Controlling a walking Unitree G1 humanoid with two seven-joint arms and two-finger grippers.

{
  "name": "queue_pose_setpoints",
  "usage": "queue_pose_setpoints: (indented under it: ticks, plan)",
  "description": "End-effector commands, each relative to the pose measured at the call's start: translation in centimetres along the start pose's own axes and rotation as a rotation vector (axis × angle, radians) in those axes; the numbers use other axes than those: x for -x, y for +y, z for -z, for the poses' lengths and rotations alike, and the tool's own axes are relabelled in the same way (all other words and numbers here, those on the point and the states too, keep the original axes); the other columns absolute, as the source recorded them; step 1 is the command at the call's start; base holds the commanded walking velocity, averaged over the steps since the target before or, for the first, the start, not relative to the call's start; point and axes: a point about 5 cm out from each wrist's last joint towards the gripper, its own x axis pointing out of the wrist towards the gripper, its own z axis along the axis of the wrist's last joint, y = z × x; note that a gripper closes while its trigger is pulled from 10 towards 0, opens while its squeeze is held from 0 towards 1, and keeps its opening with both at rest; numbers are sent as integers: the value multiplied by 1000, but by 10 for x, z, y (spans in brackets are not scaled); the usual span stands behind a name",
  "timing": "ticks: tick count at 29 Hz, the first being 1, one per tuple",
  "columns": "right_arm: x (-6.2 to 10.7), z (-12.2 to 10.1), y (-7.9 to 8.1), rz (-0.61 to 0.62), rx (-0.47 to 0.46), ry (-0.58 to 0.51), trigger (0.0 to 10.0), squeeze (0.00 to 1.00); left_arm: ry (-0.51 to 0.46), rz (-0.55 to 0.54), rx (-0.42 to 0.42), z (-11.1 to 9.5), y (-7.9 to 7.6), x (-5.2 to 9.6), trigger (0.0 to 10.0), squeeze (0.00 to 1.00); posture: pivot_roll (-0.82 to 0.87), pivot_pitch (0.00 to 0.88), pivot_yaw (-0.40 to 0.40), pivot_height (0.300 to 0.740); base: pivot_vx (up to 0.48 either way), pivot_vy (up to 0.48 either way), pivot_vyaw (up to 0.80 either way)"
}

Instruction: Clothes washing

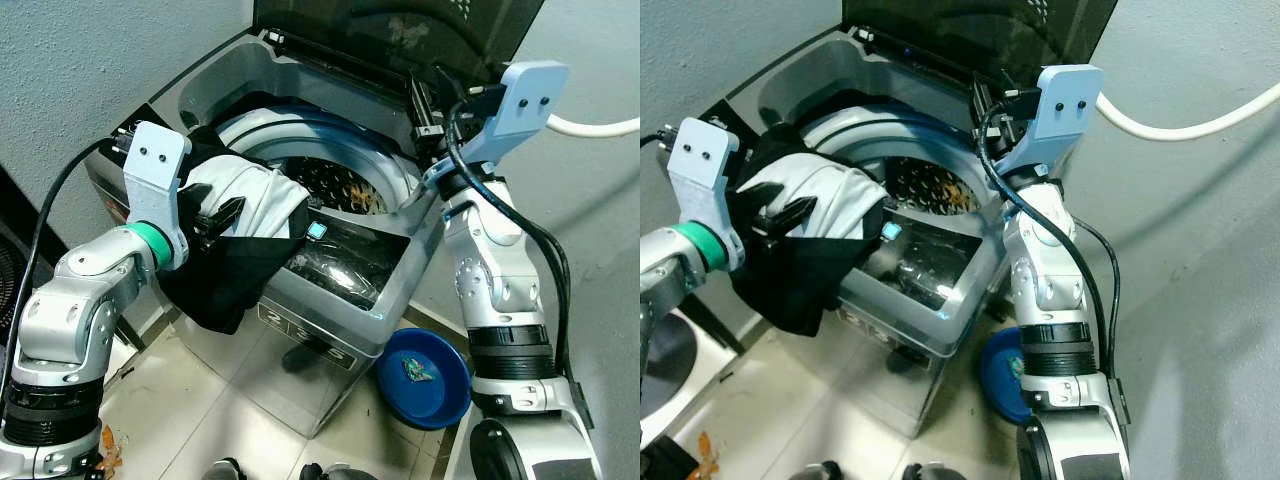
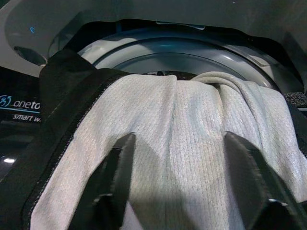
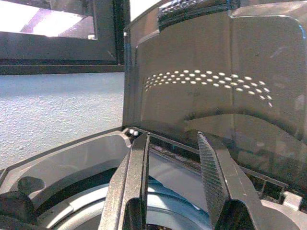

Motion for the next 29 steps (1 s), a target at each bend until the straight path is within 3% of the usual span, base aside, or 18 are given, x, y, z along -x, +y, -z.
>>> queue_pose_setpoints:
  ticks: [1, 7, 12, 13, 14, 15, 17, 18, 29]
  plan:
    - [1, 2, -1, 2, 4, 9, 10000, 0, 17, 17, -11, 4, -1, -1, 10000, 1000, 99, 91, -32, 740, 0, 0, 0]
    - [2, 1, -1, 0, 7, 8, 10000, 0, 26, 59, -88, 6, -5, 0, 10000, 1000, 96, 84, -33, 740, 0, 0, 0]
    - [1, 0, -1, -2, 8, 5, 10000, 0, 39, 31, -89, 9, -2, 0, 10000, 1000, 97, 81, -34, 740, 0, 0, 0]
    - [1, 0, -1, -3, 8, 5, 10000, 0, 41, 26, -84, 10, -2, 0, 10000, 0, 97, 81, -34, 740, 0, 0, 0]
    - [1, 0, -1, -4, 8, 5, 10000, 0, 42, 26, -79, 11, -1, 1, 10000, 0, 97, 81, -34, 740, 0, 0, 0]
    - [1, 0, -1, -4, 8, 5, 10000, 0, 47, 17, -67, 13, 0, 1, 3529, 0, 98, 81, -35, 740, 0, 0, 0]
    - [1, 0, -1, -5, 7, 5, 10000, 0, 52, 9, -58, 14, 1, 1, 3529, 0, 98, 81, -35, 740, 0, 0, 0]
    - [1, 0, -1, -6, 7, 5, 10000, 0, 57, -1, -53, 16, 2, 1, 0, 0, 98, 81, -35, 740, 0, 0, 0]
    - [1, 0, -1, -2, 7, 6, 10000, 0, 62, -27, -47, 20, 6, 1, 0, 0, 96, 85, -34, 740, 0, 0, 0]
